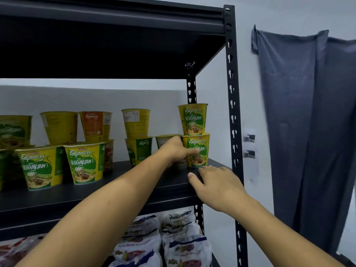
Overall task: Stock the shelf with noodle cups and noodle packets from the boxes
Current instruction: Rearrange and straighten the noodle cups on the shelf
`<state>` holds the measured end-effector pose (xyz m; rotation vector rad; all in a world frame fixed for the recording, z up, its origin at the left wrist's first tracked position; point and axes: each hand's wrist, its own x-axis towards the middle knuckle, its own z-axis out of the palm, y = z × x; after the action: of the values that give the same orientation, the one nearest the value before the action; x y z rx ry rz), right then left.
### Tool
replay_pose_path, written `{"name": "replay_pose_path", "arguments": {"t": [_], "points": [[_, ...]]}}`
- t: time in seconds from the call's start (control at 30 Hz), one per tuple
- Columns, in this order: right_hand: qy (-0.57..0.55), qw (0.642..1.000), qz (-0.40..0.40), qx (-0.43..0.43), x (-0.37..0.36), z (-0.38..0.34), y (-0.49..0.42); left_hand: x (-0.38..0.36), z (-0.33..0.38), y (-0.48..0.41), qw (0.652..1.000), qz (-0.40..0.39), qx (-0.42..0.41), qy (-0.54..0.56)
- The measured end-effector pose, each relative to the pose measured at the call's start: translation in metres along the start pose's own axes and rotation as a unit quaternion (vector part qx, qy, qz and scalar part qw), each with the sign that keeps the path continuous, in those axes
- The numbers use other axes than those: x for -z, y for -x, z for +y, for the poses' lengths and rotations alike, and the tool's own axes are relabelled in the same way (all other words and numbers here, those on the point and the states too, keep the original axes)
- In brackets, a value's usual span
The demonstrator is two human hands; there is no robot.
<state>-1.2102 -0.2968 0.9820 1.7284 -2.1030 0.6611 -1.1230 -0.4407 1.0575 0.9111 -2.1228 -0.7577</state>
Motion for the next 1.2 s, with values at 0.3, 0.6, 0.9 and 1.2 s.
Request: {"name": "replay_pose_path", "arguments": {"t": [0.3,0.6,0.9,1.2], "points": [[0.007,1.0,0.003,-0.001,0.002,-0.001,0.002,-0.008,0.003,-0.008,1.0,-0.006,0.013,-0.022],[0.024,0.999,-0.024,-0.001,0.007,-0.004,0.004,0.012,-0.009,0.02,0.968,-0.051,-0.025,-0.243],[-0.002,0.992,-0.127,0.021,0.014,-0.015,-0.014,0.074,-0.034,0.099,0.946,-0.117,-0.025,-0.302],[-0.039,0.964,-0.224,0.14,0.01,-0.085,-0.037,0.128,-0.059,0.159,0.942,-0.085,0.007,-0.324]]}}
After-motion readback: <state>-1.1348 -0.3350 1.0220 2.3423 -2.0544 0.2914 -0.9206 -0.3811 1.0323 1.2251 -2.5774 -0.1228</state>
